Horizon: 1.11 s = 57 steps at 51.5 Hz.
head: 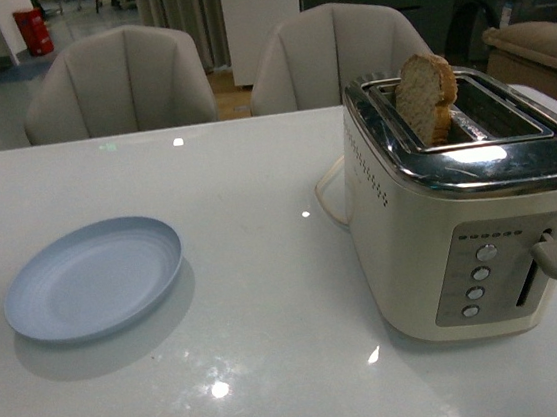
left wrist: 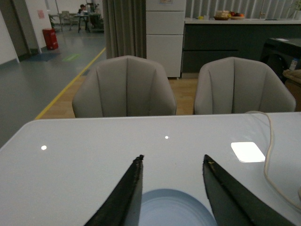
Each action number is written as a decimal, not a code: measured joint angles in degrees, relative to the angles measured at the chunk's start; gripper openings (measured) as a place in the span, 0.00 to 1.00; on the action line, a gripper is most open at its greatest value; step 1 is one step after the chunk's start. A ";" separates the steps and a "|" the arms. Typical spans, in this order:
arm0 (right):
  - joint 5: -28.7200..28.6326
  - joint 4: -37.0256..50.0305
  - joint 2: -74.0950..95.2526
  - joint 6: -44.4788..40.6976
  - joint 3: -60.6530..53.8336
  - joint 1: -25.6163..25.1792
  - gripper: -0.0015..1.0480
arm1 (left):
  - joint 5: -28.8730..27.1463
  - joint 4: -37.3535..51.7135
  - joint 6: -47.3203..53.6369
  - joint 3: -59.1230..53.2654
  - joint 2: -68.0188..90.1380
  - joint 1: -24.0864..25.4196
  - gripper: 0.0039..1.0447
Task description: Left arm holds plate, right arm toasts bread
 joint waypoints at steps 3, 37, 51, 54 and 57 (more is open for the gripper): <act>-0.02 0.02 0.00 0.00 0.00 0.00 0.94 | -0.02 1.09 0.44 -3.43 -2.40 0.00 0.24; -0.02 0.02 0.00 0.00 0.00 0.00 0.94 | -0.13 -6.16 0.70 -28.04 -34.18 0.11 0.01; -0.02 0.02 0.00 0.00 0.00 0.00 0.94 | -0.13 -29.51 0.72 -28.57 -57.75 0.11 0.01; -0.02 0.02 0.00 0.00 0.00 0.00 0.94 | -0.13 -30.64 0.72 -28.57 -58.84 0.11 0.01; -0.02 0.02 0.00 0.00 0.00 0.00 0.94 | -0.13 -31.63 0.72 -28.57 -59.80 0.11 0.01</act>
